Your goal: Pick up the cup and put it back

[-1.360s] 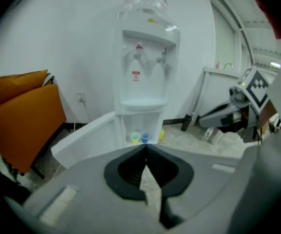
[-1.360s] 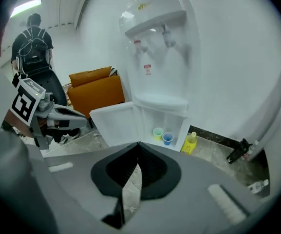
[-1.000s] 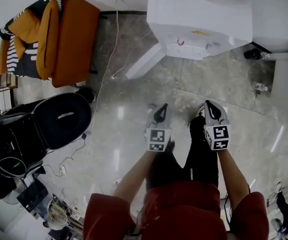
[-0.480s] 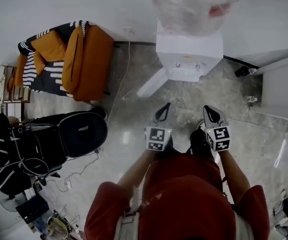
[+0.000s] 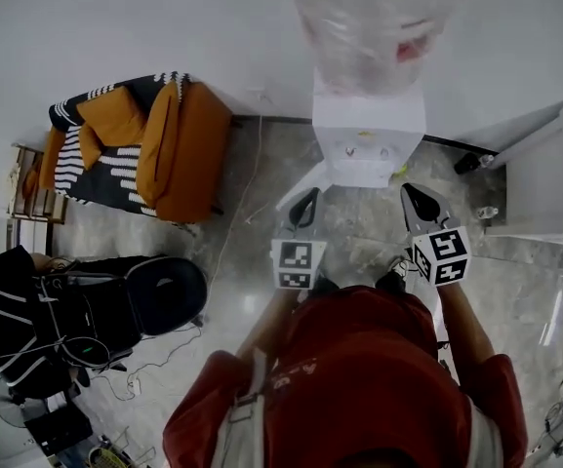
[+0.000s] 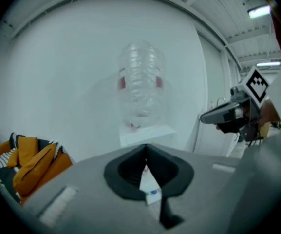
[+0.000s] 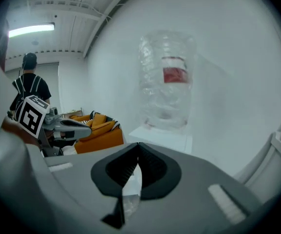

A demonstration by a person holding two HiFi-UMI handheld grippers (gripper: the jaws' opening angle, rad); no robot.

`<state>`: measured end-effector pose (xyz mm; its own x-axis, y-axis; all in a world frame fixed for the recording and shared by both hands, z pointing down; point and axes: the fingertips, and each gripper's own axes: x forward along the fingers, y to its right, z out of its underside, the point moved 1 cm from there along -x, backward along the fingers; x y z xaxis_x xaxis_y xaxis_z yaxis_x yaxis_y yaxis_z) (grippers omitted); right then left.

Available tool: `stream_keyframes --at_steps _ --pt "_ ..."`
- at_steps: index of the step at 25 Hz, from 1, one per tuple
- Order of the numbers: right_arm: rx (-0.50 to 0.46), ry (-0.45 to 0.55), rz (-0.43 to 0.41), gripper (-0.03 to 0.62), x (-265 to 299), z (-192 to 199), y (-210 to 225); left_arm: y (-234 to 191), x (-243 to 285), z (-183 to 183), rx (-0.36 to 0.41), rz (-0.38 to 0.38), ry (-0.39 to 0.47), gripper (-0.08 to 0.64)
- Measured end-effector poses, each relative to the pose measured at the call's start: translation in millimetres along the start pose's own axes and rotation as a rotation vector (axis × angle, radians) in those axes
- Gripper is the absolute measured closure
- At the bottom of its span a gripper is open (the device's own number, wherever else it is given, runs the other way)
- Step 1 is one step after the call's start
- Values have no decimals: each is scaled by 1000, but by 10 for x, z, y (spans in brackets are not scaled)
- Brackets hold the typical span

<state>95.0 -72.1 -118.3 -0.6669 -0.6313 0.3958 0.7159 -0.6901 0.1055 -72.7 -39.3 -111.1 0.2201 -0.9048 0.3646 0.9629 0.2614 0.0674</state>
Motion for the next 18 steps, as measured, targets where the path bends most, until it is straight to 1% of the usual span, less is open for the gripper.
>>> stream_keyframes --at_steps 2,4,6,8,11,18 --pt "-29 64 16 592 -79 -244 3 -10 -57 -213 34 -14 62 563" --pt "-34 132 31 592 -168 -439 -5 -2 -127 -390 79 -21 108 563" --pt "-47 189 50 592 -259 -611 16 27 -153 -536 79 -3 141 563" --pt "-82 228 77 592 -339 -743 63 50 -148 -646 74 1 165 563" --pt "-122 245 106 592 -398 -811 117 76 -153 -744 98 -12 184 563" --pt "-122 242 92 592 -411 -775 68 111 -280 -858 132 -28 219 563"
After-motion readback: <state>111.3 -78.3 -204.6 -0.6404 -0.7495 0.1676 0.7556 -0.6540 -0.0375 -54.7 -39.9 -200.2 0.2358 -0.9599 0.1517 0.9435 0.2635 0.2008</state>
